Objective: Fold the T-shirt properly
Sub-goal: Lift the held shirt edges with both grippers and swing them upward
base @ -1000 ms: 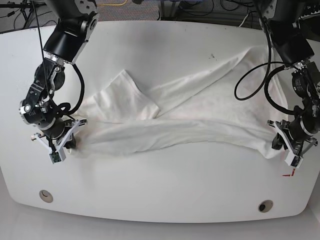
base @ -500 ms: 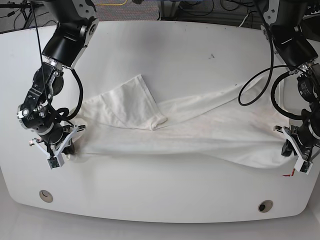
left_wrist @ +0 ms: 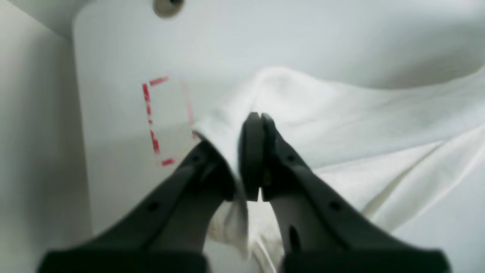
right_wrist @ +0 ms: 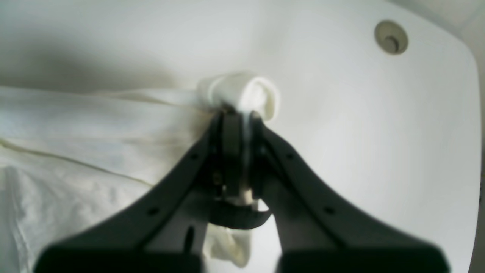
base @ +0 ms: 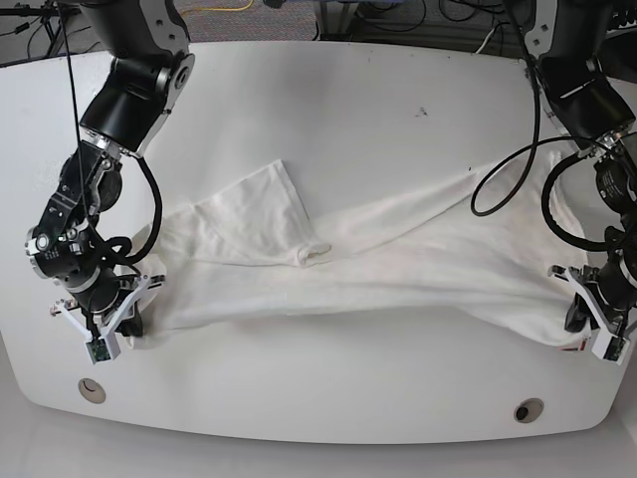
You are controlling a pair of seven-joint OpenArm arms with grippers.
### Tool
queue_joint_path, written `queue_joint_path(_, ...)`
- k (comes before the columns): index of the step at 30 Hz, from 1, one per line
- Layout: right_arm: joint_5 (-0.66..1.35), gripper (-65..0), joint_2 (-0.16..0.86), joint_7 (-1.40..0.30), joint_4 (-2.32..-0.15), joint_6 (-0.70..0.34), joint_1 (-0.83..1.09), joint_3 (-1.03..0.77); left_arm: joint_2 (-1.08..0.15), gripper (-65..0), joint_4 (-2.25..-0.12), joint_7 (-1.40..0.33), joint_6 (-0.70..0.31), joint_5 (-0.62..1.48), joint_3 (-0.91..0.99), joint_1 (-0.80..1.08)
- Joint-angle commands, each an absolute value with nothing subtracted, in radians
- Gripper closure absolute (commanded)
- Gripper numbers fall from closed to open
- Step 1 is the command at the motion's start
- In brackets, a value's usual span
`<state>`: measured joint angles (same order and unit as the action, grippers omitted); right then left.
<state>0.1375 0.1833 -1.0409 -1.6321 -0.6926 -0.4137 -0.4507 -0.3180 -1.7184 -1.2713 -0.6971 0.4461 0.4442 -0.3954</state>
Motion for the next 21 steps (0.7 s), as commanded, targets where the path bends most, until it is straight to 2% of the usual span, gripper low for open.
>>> queue_joint_path(1, 0.148, -3.0, 0.2, -1.013, -1.647, -0.694, -0.464, -0.452, -0.331, 0.0, -1.744, -1.248, -0.698, 0.456, 0.449, -0.453)
queue_joint_path(8, 0.15, -3.0, 0.2, -1.01, -1.647, -0.696, -0.527, -0.45, -0.329, 0.0, -1.747, -1.254, -0.694, 0.455, 0.449, -0.539)
queue_joint_path(21, 0.15, -3.0, 0.2, -1.01, -1.647, -0.697, -0.739, -0.447, -0.329, 0.0, -1.741, -1.305, -0.621, 0.455, 0.521, -0.769)
